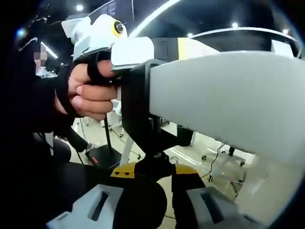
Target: Clamp the fixed fixture on the desktop, loosen the retaining clip, secure it to the edge of the desk, and tighten the retaining clip.
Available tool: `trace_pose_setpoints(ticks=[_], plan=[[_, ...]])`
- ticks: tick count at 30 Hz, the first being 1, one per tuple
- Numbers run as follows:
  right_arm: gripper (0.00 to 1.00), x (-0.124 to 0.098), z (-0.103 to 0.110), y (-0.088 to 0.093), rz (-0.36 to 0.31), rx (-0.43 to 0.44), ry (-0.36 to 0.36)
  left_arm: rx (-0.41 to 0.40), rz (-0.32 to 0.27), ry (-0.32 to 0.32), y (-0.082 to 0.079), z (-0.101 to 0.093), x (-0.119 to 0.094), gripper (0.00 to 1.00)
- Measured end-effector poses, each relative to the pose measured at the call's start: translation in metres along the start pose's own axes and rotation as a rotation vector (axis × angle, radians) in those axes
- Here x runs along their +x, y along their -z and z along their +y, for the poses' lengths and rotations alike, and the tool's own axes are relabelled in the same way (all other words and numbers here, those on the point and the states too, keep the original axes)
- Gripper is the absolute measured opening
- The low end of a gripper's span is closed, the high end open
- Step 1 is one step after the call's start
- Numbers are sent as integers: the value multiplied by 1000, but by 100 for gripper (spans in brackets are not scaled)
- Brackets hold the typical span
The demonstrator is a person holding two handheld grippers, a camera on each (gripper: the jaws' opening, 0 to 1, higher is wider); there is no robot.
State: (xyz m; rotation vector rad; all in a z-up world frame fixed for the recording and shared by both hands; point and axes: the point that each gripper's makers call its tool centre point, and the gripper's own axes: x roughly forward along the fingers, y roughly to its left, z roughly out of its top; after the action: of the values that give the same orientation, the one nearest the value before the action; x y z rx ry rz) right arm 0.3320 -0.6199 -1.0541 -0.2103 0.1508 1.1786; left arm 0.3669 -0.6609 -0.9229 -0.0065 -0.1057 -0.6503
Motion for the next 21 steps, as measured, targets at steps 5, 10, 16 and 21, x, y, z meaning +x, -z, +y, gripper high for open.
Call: trace_pose_setpoints(ticks=[5,10,16,21], plan=[[25,1,-4,0,-9,-8,31,0,0,0,0,0,1,1],[33,-8,-7,0,-28,49,176,0,0,0,0,0,2,1],[47,-20,-3,-1,-31,87,383,12,-13,7,-1,-1,2,1],[45,-26,4,-10,-75,184,571,23,-25,14,-3,-2,1,1]])
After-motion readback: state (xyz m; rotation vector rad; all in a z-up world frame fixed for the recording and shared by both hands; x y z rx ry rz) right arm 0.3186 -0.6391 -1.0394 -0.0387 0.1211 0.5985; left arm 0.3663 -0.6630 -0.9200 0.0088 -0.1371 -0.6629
